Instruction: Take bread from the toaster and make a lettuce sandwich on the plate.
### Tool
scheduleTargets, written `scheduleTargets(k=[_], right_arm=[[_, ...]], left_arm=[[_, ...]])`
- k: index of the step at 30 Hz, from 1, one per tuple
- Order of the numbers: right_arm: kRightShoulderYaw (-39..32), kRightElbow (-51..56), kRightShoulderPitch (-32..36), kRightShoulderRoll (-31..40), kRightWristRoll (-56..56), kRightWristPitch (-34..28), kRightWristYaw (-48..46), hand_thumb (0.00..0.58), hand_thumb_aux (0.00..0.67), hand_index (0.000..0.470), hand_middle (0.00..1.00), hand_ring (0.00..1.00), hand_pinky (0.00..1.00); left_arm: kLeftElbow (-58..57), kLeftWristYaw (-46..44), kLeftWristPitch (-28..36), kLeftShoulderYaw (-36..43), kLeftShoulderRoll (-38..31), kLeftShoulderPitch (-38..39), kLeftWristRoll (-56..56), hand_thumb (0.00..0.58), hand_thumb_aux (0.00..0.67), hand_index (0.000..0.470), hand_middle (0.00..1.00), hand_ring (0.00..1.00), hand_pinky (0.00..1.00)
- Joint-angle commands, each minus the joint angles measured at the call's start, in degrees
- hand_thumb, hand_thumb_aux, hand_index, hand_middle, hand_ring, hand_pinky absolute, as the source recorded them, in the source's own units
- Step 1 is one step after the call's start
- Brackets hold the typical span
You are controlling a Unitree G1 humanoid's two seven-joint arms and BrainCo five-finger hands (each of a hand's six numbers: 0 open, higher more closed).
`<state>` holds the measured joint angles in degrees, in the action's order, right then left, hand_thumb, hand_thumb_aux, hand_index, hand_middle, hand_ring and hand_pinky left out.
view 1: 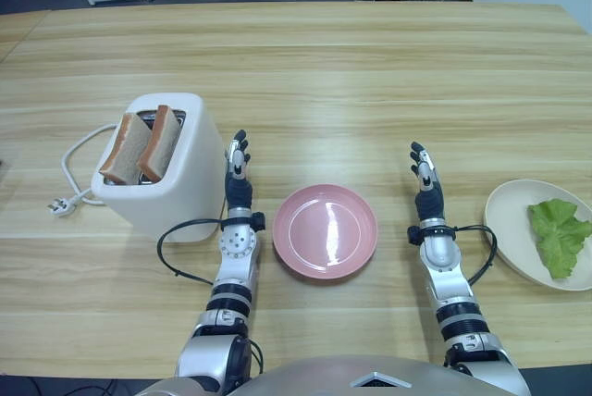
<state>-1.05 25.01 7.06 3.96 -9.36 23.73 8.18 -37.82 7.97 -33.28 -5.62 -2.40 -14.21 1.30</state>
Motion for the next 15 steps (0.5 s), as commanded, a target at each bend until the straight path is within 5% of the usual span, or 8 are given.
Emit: scheduleTargets(k=[1, 11, 15], right_arm=[[0.53, -0.16, -0.4, -0.18, 1.07, -0.3, -0.4, 0.0, 0.0, 0.0, 0.0, 0.0, 0.0], [0.81, -0.62, -0.55, -0.55, 1.39, -0.6, -1.18, 0.0, 0.0, 0.0, 0.0, 0.0, 0.0], [0.94, -0.38, -0.54, -0.69, 1.3, -0.74, -1.16, 0.0, 0.0, 0.0, 0.0, 0.0, 0.0]], left_arm=[[-0.67, -0.06, 0.22, 0.17, 0.06, 0.03, 0.47, 0.0, 0.0, 0.0, 0.0, 0.0, 0.0], [2.12, -2.86, 0.13, 1.78, -0.27, 1.56, 0.52, 0.0, 0.0, 0.0, 0.0, 0.0, 0.0], [27.96, -8.29, 2.52, 6.09, -1.11, 9.74, -0.21, 0.0, 0.0, 0.0, 0.0, 0.0, 0.0]])
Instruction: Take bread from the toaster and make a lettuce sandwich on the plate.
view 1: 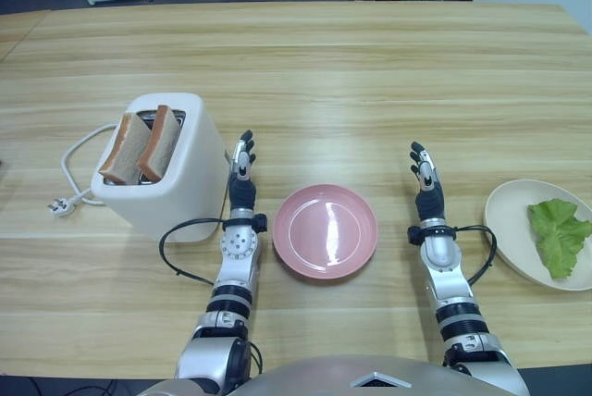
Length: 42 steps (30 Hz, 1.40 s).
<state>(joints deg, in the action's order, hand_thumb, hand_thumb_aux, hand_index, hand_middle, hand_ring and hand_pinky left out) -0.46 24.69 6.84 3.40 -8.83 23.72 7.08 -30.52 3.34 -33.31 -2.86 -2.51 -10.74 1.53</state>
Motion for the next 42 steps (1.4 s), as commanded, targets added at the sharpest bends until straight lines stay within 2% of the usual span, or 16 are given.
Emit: scheduleTargets(k=[1, 3, 5, 9, 11, 13, 20, 28, 34, 35, 36, 37, 38, 42], right_arm=[[0.37, 0.0, -0.33, -0.2, 0.74, -0.81, 0.0, 0.0, 0.0, 0.0, 0.0, 0.0, 0.0], [0.35, 0.19, -0.42, -0.45, 0.56, -0.9, 0.36, 0.0, 0.0, 0.0, 0.0, 0.0, 0.0], [0.21, 0.65, -0.29, -0.8, 0.3, -0.94, 0.78, 0.0, 0.0, 0.0, 0.0, 0.0, 0.0], [-0.22, 1.32, 0.12, -1.36, -0.09, -0.97, 1.23, 0.0, 0.0, 0.0, 0.0, 0.0, 0.0], [-0.37, 1.44, 0.23, -1.49, -0.23, -1.02, 1.32, 0.0, 0.0, 0.0, 0.0, 0.0, 0.0], [-0.49, 1.7, 0.45, -1.5, -0.33, -1.1, 1.28, 0.0, 0.0, 0.0, 0.0, 0.0, 0.0], [-1.02, 1.75, 0.84, -1.54, -0.57, -1.48, 1.01, 0.0, 0.0, 0.0, 0.0, 0.0, 0.0], [-1.0, 0.58, -0.02, -0.78, -0.26, -1.96, 0.91, 0.0, 0.0, 0.0, 0.0, 0.0, 0.0], [-0.87, -0.37, -0.85, -0.68, -0.18, -2.18, 1.15, 0.0, 0.0, 0.0, 0.0, 0.0, 0.0], [-0.87, -0.44, -0.89, -0.68, -0.17, -2.22, 1.15, 0.0, 0.0, 0.0, 0.0, 0.0, 0.0], [-0.87, -0.48, -0.91, -0.68, -0.17, -2.25, 1.16, 0.0, 0.0, 0.0, 0.0, 0.0, 0.0], [-0.85, -0.6, -0.98, -0.66, -0.16, -2.31, 1.17, 0.0, 0.0, 0.0, 0.0, 0.0, 0.0], [-0.82, -0.7, -1.05, -0.64, -0.15, -2.34, 1.18, 0.0, 0.0, 0.0, 0.0, 0.0, 0.0], [-0.69, -0.61, -1.1, -0.43, -0.02, -2.41, 1.06, 0.0, 0.0, 0.0, 0.0, 0.0, 0.0]], left_arm=[[30.56, -5.02, 4.55, 4.01, -1.98, 8.7, -1.66, 0.0, 0.0, 0.0, 0.0, 0.0, 0.0], [48.35, -7.44, 8.63, 3.34, -5.37, 12.25, -5.87, 0.0, 0.0, 0.0, 0.0, 0.0, 0.0], [60.46, -8.96, 11.57, -0.94, -9.84, 14.5, -10.58, 0.0, 0.0, 0.0, 0.0, 0.0, 0.0], [67.56, -9.3, 15.18, -16.0, -16.85, 16.84, -9.01, 0.0, 0.0, 0.0, 0.0, 0.0, 0.0], [65.46, -7.45, 17.36, -23.09, -19.21, 17.13, -1.57, 0.0, 0.0, 0.0, 0.0, 0.0, 0.0], [61.38, -4.34, 19.93, -27.12, -21.8, 17.66, 10.66, 0.0, 0.0, 0.0, 0.0, 0.0, 0.0], [45.38, 2.33, 29.98, -26.1, -26.67, 18.13, 31.92, 0.0, 0.0, 0.0, 0.0, 0.0, 0.0], [34.6, 4.48, 37.34, -22.8, -28.58, 17.64, 36.46, 0.0, 0.0, 0.0, 0.0, 0.0, 0.0], [32.34, 5.09, 39.36, -19.87, -29.74, 17.5, 37.01, 0.0, 0.0, 0.0, 0.0, 0.0, 0.0], [32.45, 5.01, 39.14, -19.03, -29.73, 17.74, 37.13, 0.045, 0.026, 0.018, 0.0, 0.0, 0.0], [32.45, 4.93, 38.82, -18.24, -29.7, 17.89, 37.15, 0.201, 0.129, 0.09, 0.0, 0.0, 0.0], [32.23, 4.72, 38.56, -17.28, -29.73, 17.95, 37.1, 0.427, 0.326, 0.229, 0.0, 0.0, 0.0], [31.83, 4.62, 38.34, -16.3, -29.75, 17.95, 37.08, 0.456, 0.36, 0.253, 0.0, 0.0, 0.0], [32.25, 5.03, 37.59, -14.19, -29.43, 18.69, 36.66, 0.464, 0.37, 0.26, 0.0, 0.0, 0.0]])
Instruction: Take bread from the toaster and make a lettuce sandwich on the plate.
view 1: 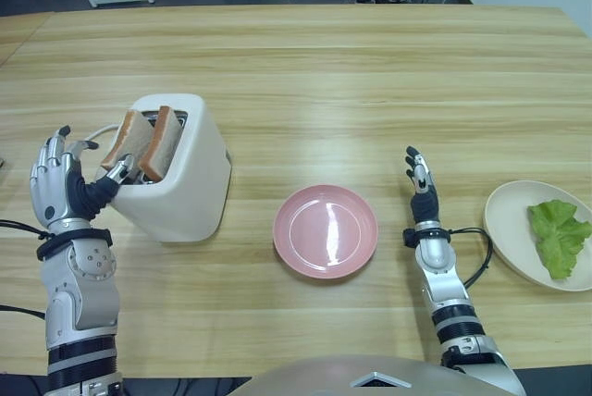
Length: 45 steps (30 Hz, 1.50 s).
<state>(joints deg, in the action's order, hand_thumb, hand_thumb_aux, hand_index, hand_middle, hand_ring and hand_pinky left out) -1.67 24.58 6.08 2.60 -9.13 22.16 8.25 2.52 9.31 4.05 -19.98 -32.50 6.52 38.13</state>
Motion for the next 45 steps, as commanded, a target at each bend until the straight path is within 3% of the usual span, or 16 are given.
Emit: scheduleTargets(k=[1, 4, 6, 7, 8, 9, 17, 23, 28, 33, 38, 45], right_arm=[[0.56, -0.62, -0.45, 0.41, 0.29, -0.91, -0.08, 0.0, 0.0, 0.0, 0.0, 0.0, 0.0], [0.61, -0.89, -0.67, 0.43, 0.34, -1.08, 0.03, 0.0, 0.0, 0.0, 0.0, 0.0, 0.0], [0.62, -0.98, -0.7, 0.41, 0.38, -1.19, 0.03, 0.0, 0.0, 0.0, 0.0, 0.0, 0.0], [0.61, -0.94, -0.68, 0.39, 0.39, -1.23, 0.03, 0.0, 0.0, 0.0, 0.0, 0.0, 0.0], [0.6, -0.91, -0.66, 0.38, 0.41, -1.25, 0.0, 0.0, 0.0, 0.0, 0.0, 0.0, 0.0], [0.61, -0.97, -0.69, 0.39, 0.42, -1.29, -0.01, 0.0, 0.0, 0.0, 0.0, 0.0, 0.0], [0.74, -0.76, -0.7, 0.37, 0.51, -1.5, 0.04, 0.0, 0.0, 0.0, 0.0, 0.0, 0.0], [0.68, -0.32, -0.58, 0.1, 0.43, -1.58, 0.04, 0.0, 0.0, 0.0, 0.0, 0.0, 0.0], [0.66, -0.18, -0.5, -0.11, 0.37, -1.64, 0.11, 0.0, 0.0, 0.0, 0.0, 0.0, 0.0], [0.68, -0.1, -0.4, -0.21, 0.33, -1.75, 0.21, 0.0, 0.0, 0.0, 0.0, 0.0, 0.0], [0.8, 0.09, -0.24, -0.22, 0.39, -1.79, 0.2, 0.0, 0.0, 0.0, 0.0, 0.0, 0.0], [0.93, -0.24, -0.61, -0.21, 0.38, -2.01, 0.23, 0.0, 0.0, 0.0, 0.0, 0.0, 0.0]], left_arm=[[-0.64, -0.91, 0.24, 3.16, 0.43, 1.53, -0.02, 0.468, 0.376, 0.264, 0.0, 0.0, 0.0], [-0.4, -0.79, 0.33, 3.48, 0.1, 1.75, -0.17, 0.517, 0.449, 0.315, 0.0, 0.0, 0.0], [-0.04, -0.04, 0.44, 3.28, 0.21, 1.92, -0.12, 0.578, 0.636, 0.446, 0.0, 0.0, 0.0], [0.29, 0.78, 0.42, 2.94, 0.37, 1.9, -0.08, 0.58, 0.67, 0.47, 0.0, 0.0, 0.0], [0.71, 1.85, 0.29, 2.56, 0.51, 1.84, 0.06, 0.58, 0.67, 0.47, 0.62, 0.62, 0.62], [1.17, 2.92, 0.1, 2.2, 0.65, 1.69, 0.17, 0.58, 0.67, 0.47, 1.0, 1.0, 1.0], [6.97, 10.75, -4.5, -1.27, 2.55, 0.4, -2.79, 0.58, 0.67, 0.47, 1.0, 1.0, 1.0], [13.92, 27.63, -11.97, -10.39, 5.34, -2.25, -2.6, 0.58, 0.67, 0.47, 1.0, 1.0, 1.0], [20.53, 31.19, -20.77, -14.37, 8.23, -3.31, -10.5, 0.58, 0.67, 0.47, 1.0, 1.0, 1.0], [26.98, 23.49, -27.38, -7.49, 11.22, -3.42, -20.58, 0.58, 0.67, 0.47, 1.0, 1.0, 1.0], [26.4, 6.46, -28.01, 10.33, 13.67, -2.74, -36.6, 0.58, 0.67, 0.47, 1.0, 1.0, 1.0], [9.56, -15.11, -24.1, 25.75, 12.86, -3.57, -39.86, 0.58, 0.67, 0.47, 1.0, 1.0, 1.0]])
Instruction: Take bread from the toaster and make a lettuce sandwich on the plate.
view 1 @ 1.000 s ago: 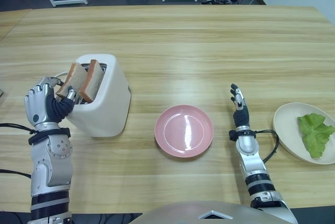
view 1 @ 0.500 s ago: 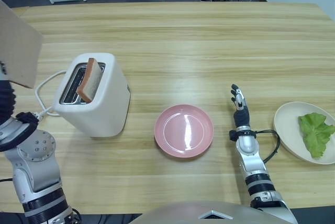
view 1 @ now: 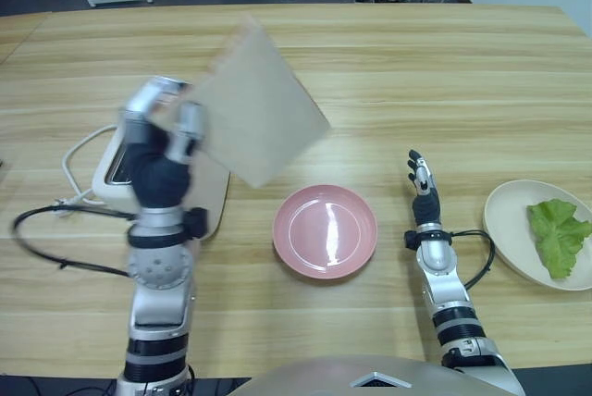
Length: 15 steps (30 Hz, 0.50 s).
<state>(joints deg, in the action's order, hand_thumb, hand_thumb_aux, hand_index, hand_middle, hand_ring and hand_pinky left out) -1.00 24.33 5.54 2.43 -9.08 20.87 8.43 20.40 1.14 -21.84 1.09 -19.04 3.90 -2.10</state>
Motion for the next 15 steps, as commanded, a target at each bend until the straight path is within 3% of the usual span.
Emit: scheduleTargets(k=[1, 8, 15], right_arm=[[0.2, 0.0, -0.08, -0.09, 0.3, -0.75, 0.02, 0.0, 0.0, 0.0, 0.0, 0.0, 0.0], [-0.01, -0.45, -0.45, -0.17, 0.25, -1.05, -0.09, 0.0, 0.0, 0.0, 0.0, 0.0, 0.0], [-0.02, -0.85, -0.94, -0.2, 0.22, -1.21, -0.07, 0.0, 0.0, 0.0, 0.0, 0.0, 0.0]], left_arm=[[-11.68, -8.4, 1.87, 6.24, -0.42, -1.77, 2.05, 0.58, 0.67, 0.47, 1.0, 1.0, 1.0], [-31.02, -8.87, -2.15, 11.49, 3.24, -7.39, 11.31, 0.58, 0.67, 0.47, 1.0, 1.0, 1.0], [-32.36, -15.08, -4.1, 13.39, 1.24, -6.35, 11.66, 0.58, 0.67, 0.47, 1.0, 1.0, 1.0]])
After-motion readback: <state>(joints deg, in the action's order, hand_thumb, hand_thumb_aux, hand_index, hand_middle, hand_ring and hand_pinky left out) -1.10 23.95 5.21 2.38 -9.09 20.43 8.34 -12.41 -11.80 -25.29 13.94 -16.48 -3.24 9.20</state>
